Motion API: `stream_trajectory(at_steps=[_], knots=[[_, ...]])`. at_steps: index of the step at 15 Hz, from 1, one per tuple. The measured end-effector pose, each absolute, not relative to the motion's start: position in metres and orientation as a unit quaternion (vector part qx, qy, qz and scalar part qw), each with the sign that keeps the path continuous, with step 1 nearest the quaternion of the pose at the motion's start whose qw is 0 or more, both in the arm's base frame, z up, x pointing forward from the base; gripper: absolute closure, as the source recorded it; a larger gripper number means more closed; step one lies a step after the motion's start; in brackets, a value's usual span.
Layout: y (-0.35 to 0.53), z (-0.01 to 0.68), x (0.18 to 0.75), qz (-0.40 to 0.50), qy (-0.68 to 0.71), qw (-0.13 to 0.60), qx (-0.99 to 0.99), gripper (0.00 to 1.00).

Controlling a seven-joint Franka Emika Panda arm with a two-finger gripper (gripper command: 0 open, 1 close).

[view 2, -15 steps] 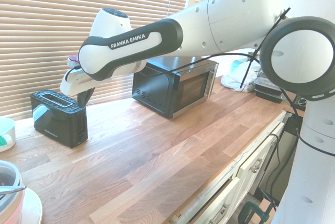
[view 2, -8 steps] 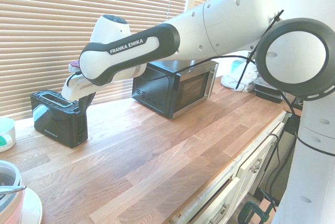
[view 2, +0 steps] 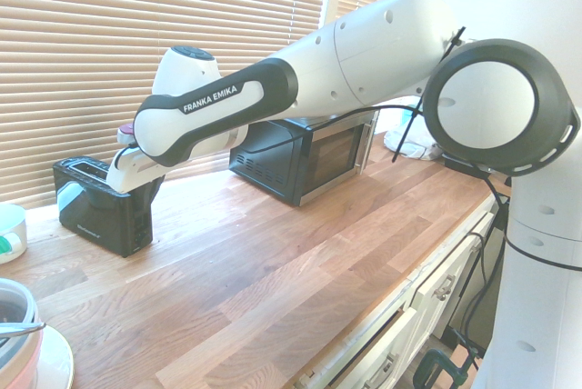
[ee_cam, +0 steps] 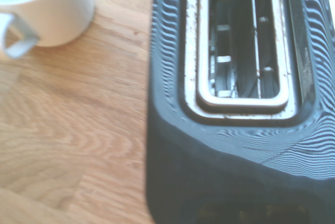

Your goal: Press the toaster

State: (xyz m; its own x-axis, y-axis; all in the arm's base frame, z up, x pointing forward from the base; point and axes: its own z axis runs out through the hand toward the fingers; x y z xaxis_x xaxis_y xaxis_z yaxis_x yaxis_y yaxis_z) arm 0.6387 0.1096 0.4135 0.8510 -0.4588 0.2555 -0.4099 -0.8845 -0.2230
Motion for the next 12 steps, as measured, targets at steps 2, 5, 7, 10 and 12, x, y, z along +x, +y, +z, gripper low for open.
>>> stream_trajectory(at_steps=[2, 5, 7, 10, 12], knots=[[0.107, 0.404, 0.641, -0.148, 0.228, 0.078, -0.959, 1.0], [0.108, 0.398, 0.642, -0.146, 0.228, 0.078, -0.959, 1.0], [0.109, 0.395, 0.642, -0.145, 0.227, 0.077, -0.96, 1.0], [0.11, 0.393, 0.643, -0.145, 0.225, 0.075, -0.961, 1.0], [0.11, 0.393, 0.643, -0.145, 0.224, 0.074, -0.961, 1.0]])
